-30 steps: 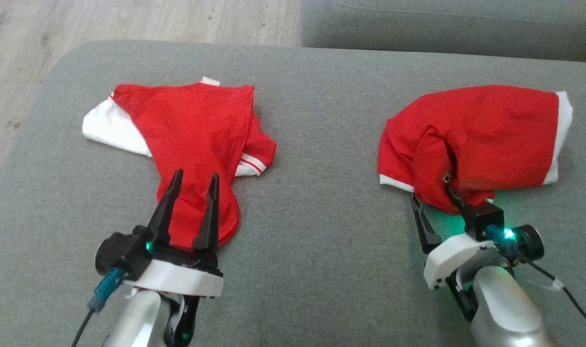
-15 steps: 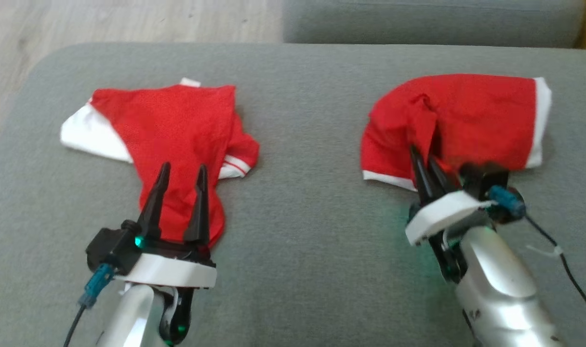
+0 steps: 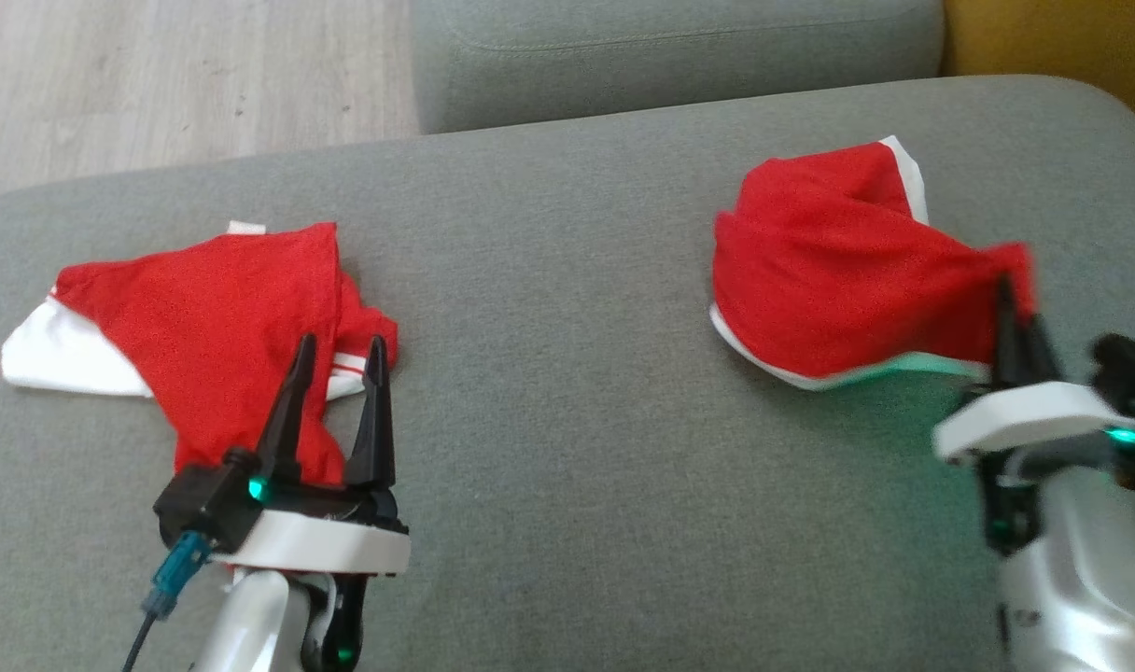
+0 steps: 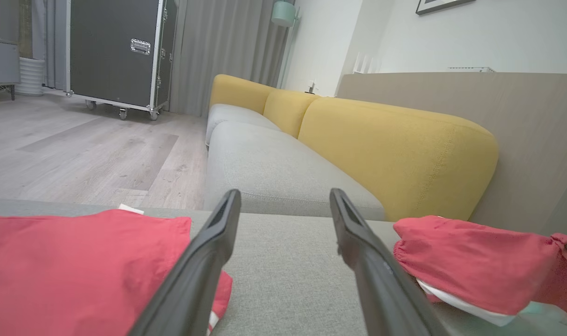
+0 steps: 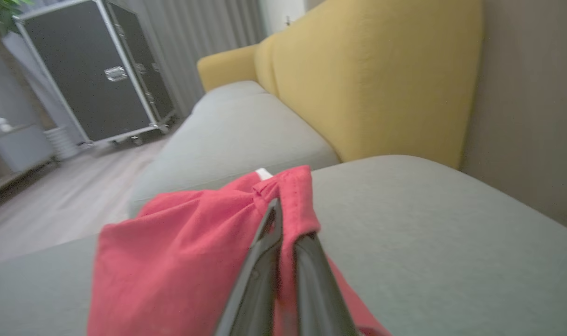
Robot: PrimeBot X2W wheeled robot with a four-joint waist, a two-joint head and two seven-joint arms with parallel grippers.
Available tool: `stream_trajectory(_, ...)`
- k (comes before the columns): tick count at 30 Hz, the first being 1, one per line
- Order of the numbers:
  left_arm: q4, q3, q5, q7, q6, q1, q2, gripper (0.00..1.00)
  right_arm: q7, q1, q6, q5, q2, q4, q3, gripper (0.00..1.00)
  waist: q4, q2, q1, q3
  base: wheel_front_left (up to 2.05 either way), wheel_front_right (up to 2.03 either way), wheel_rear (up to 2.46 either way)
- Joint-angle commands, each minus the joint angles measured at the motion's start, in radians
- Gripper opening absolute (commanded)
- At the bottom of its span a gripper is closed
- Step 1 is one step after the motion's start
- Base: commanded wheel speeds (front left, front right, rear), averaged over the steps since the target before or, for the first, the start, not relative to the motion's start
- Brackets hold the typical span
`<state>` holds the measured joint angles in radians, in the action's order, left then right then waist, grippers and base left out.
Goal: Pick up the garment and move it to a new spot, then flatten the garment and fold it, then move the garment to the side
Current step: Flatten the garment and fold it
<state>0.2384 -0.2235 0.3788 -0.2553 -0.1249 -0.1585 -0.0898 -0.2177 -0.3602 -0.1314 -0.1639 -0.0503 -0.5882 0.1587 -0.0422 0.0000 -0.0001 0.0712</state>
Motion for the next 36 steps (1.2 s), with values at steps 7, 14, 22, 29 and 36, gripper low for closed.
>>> stream_trajectory(7, -0.031, 0.014, -0.003, -0.006, -0.006, -0.04, -0.001, 1.0, 0.074, -0.049, 0.001, 0.203, -0.001, 0.0, 0.247, 0.0, 0.001, 0.0, 0.0001, 0.008, 0.0, 0.0, 0.0)
stream_trajectory(14, -0.018, -0.001, 0.007, -0.006, -0.006, -0.045, -0.005, 1.0, 0.07, -0.102, 0.001, 0.395, 0.0, -0.031, 0.4, 1.0, 0.021, 0.0, 0.0001, 0.012, 0.0, 0.0, 0.0)
stream_trajectory(22, -0.019, 0.001, 0.007, -0.006, -0.006, -0.042, -0.006, 1.0, -0.037, -0.102, 0.001, 0.382, 0.0, 0.007, 0.296, 1.0, 0.02, 0.0, 0.0001, 0.004, 0.0, 0.0, 0.0)
stream_trajectory(29, -0.029, 0.01, 0.002, -0.006, -0.006, -0.031, -0.007, 1.0, -0.043, -0.057, 0.001, 0.349, 0.0, 0.053, 0.282, 1.0, 0.002, 0.0, 0.0001, -0.008, 0.0, 0.0, 0.0)
stream_trajectory(36, -0.032, 0.014, -0.001, -0.006, -0.006, -0.019, -0.008, 1.0, -0.044, -0.051, 0.001, 0.379, 0.0, 0.064, 0.356, 1.0, -0.018, 0.0, 0.0001, -0.016, 0.0, 0.0, 0.0)
